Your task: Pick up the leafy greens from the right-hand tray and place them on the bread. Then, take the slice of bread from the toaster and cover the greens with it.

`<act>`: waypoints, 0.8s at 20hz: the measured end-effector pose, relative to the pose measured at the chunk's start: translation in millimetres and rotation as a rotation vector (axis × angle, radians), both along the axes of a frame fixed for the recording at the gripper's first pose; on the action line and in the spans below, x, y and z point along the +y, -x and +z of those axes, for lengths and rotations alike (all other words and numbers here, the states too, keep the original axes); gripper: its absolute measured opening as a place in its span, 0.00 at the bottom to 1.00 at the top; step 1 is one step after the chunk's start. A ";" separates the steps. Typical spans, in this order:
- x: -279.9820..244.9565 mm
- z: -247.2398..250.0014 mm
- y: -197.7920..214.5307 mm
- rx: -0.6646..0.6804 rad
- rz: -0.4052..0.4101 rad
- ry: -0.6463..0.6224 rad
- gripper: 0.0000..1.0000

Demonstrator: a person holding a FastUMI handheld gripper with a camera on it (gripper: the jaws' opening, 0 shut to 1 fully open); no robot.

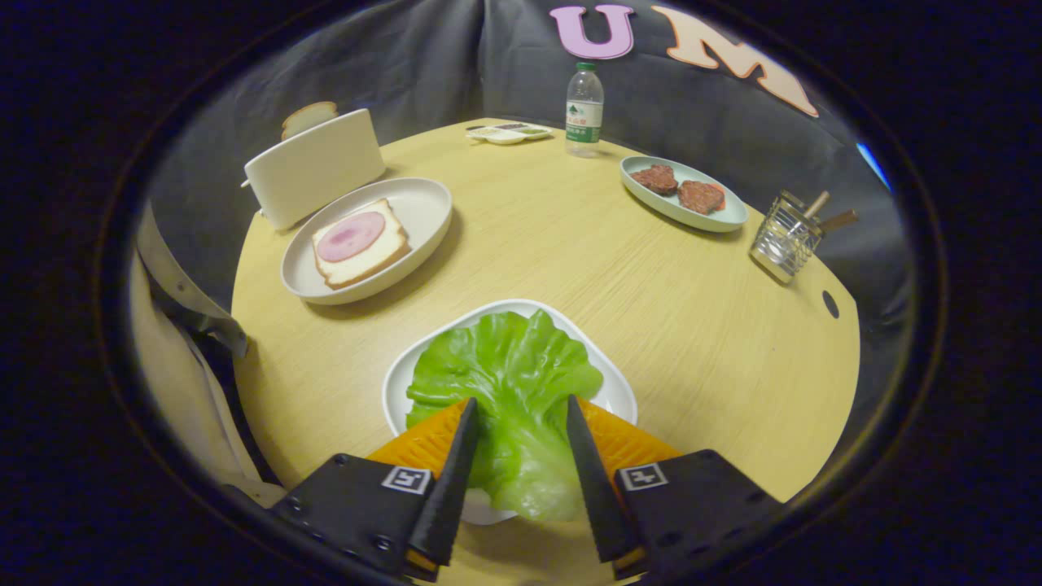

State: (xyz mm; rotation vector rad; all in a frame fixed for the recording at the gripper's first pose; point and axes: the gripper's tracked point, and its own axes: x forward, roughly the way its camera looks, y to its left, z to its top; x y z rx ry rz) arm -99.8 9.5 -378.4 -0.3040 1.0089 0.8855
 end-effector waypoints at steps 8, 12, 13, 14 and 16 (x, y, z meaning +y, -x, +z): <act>0.7 -0.7 -0.1 -0.001 -0.017 0.012 0.13; 3.8 -0.2 1.3 -0.015 -0.001 0.025 0.04; 3.8 0.7 3.0 -0.015 0.000 0.032 0.03; 4.7 5.2 2.2 -0.020 0.004 0.031 0.03; 7.5 16.4 1.6 -0.032 -0.002 0.023 0.04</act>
